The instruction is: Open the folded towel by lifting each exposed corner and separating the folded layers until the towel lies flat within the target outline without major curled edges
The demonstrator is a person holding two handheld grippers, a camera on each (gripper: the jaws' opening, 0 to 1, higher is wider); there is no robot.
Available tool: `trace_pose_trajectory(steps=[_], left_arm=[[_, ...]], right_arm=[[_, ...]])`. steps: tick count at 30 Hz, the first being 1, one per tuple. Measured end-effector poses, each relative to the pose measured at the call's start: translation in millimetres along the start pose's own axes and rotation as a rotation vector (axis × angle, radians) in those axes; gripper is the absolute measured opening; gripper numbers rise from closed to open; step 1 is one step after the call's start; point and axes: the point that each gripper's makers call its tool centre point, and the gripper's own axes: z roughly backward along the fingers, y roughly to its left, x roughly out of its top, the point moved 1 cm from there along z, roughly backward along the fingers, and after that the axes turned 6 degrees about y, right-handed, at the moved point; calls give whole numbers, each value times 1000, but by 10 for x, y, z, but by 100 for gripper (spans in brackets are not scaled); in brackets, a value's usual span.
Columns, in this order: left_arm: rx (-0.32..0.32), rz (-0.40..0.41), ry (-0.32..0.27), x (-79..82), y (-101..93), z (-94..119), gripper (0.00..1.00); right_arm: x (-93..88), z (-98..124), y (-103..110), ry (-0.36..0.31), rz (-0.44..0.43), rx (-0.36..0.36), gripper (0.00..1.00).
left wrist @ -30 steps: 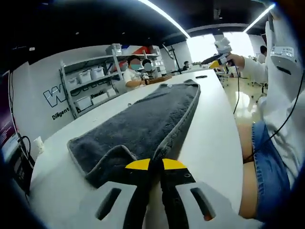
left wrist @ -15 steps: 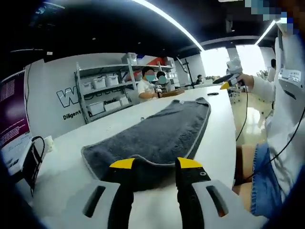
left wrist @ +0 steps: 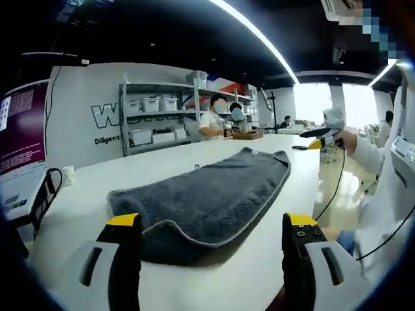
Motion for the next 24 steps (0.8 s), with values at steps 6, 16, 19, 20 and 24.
trace_pose_trajectory(steps=[6,16,19,20,24], left_arm=[[30,58,42,-106,13,-132,100],[248,97,1,-57,394,-385,73],[291,87,22,-92,431,-461,63],[317,82,33,-105,458,-478,58],[378,35,100,-150,517,-511,40]], right_arm=[[6,27,-3,-2,0,-1,95],[-13,16,17,7,-1,8,94],[-12,17,19,10,6,9,94],[-13,17,15,12,9,8,94],[-17,6,-2,14,6,8,94]])
